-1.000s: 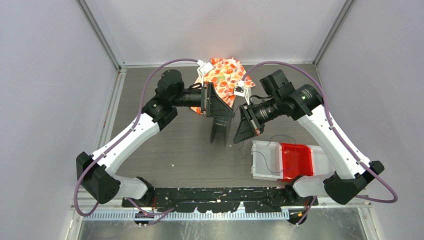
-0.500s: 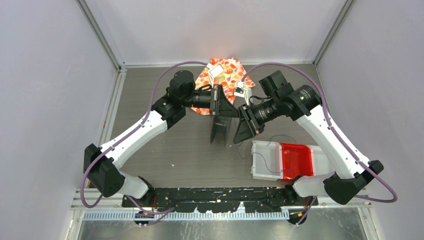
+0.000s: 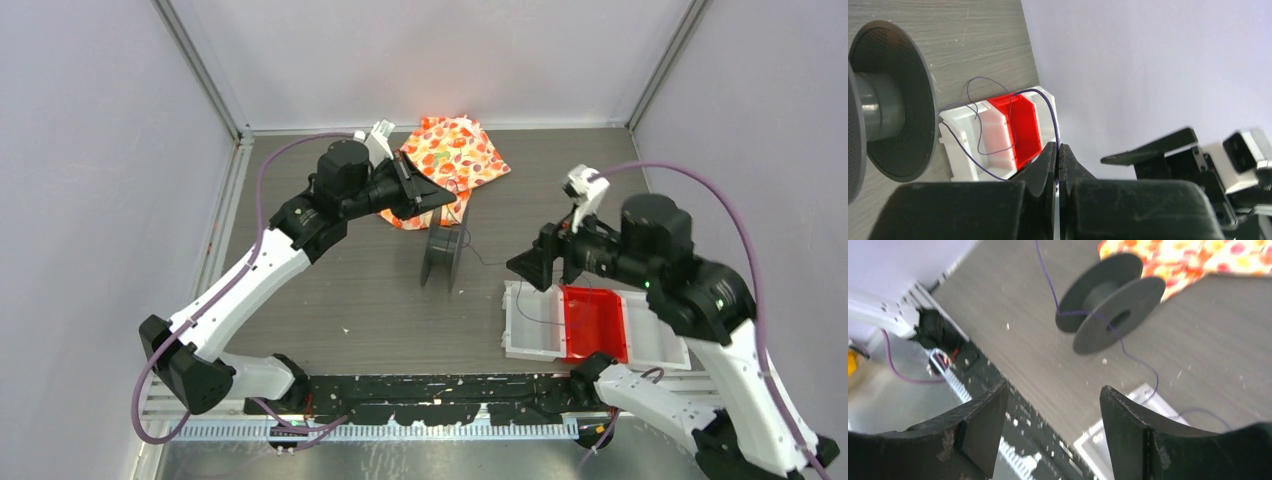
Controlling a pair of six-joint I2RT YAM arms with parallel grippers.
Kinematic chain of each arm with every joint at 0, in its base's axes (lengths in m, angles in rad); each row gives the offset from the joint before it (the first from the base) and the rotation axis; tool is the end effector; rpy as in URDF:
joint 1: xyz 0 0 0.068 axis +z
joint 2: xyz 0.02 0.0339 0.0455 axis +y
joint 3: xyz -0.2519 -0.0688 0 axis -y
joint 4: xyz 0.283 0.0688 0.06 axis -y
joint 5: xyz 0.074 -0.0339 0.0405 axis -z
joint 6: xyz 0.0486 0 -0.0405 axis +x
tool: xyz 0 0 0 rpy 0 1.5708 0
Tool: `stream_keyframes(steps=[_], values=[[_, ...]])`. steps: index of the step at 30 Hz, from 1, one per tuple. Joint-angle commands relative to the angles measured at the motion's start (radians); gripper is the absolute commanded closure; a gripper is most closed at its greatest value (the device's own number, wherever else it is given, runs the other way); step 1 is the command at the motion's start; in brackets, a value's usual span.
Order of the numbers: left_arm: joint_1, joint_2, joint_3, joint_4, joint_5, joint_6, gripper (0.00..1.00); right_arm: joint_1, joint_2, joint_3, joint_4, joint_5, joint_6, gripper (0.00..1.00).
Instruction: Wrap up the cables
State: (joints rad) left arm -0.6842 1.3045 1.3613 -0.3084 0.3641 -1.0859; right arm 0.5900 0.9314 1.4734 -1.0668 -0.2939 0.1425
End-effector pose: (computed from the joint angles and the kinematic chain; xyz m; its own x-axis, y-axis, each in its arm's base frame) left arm 0.2591 -0.2337 0.4028 -0.8489 -0.3744 -0.3730 0.2292 0.3751 -0.8982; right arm 0.1463 0.1149 0.4526 -0.5173 -0.1828 -0.8360 -0.6742 0.6888 0.2666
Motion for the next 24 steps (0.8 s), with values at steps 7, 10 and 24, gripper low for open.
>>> stream_keyframes(steps=[7, 10, 24], values=[[-0.002, -0.03, 0.025, -0.095, -0.161, -0.237, 0.99, 0.046, -0.084, -0.27, 0.626, 0.074, 0.054, 0.28], [-0.002, -0.027, 0.031, -0.106, -0.167, -0.245, 0.99, 0.074, -0.034, -0.273, 0.649, 0.061, 0.003, 0.32], [-0.002, -0.025, 0.024, -0.117, -0.174, -0.265, 0.99, 0.243, 0.124, -0.288, 0.773, 0.18, -0.084, 0.5]])
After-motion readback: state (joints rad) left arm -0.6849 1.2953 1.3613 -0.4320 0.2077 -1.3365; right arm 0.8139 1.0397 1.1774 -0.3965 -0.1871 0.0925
